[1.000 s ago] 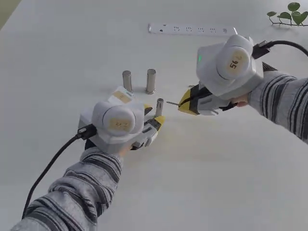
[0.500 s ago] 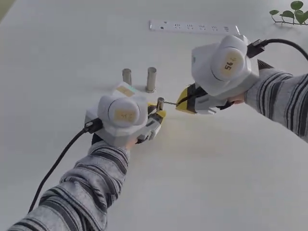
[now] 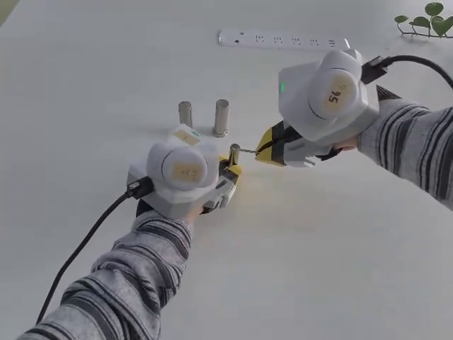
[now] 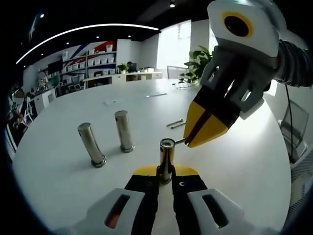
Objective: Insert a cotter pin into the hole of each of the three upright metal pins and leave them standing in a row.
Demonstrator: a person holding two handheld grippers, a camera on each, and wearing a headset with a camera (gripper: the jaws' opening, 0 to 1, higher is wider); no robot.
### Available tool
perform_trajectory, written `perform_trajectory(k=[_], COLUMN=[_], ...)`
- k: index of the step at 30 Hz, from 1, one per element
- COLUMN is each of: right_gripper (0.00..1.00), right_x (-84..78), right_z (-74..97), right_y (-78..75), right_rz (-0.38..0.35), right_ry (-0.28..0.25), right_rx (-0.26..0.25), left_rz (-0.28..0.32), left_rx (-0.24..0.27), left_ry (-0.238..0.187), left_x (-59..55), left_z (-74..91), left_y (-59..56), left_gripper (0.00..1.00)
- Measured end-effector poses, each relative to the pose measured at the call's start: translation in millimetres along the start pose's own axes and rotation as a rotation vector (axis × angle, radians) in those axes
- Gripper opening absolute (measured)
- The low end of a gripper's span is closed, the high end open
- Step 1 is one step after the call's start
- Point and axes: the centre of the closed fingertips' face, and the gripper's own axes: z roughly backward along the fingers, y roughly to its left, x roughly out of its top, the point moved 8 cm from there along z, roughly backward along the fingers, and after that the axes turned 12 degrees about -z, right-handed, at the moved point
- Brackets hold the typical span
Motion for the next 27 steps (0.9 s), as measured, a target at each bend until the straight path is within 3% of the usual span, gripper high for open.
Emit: perform_trajectory(k=[4,18,27], right_gripper=[0.0,0.0,0.0], right_x=[3.3,12.3,15.6], right_z=[1.3,-1.3,-4.9], right_y=[0.6,2.2,3.0], right_rz=[0.015,0.106,0.079], right_ry=[-0.001,0.008,-0.024], right_rx=[-0.004,-0.021,-0.028], left_rz=[-0.036,-0.039,-0.039], left_rx=[0.003,0.011,0.017], left_ry=[-0.001,-0.009,-0.009], left_x=[-0.4,-2.3,-2.7], left_z=[-0.6,-1.5,-2.1], left_y=[-1.4,-1.1,-1.5], left_gripper=[0.05,0.05,0.05])
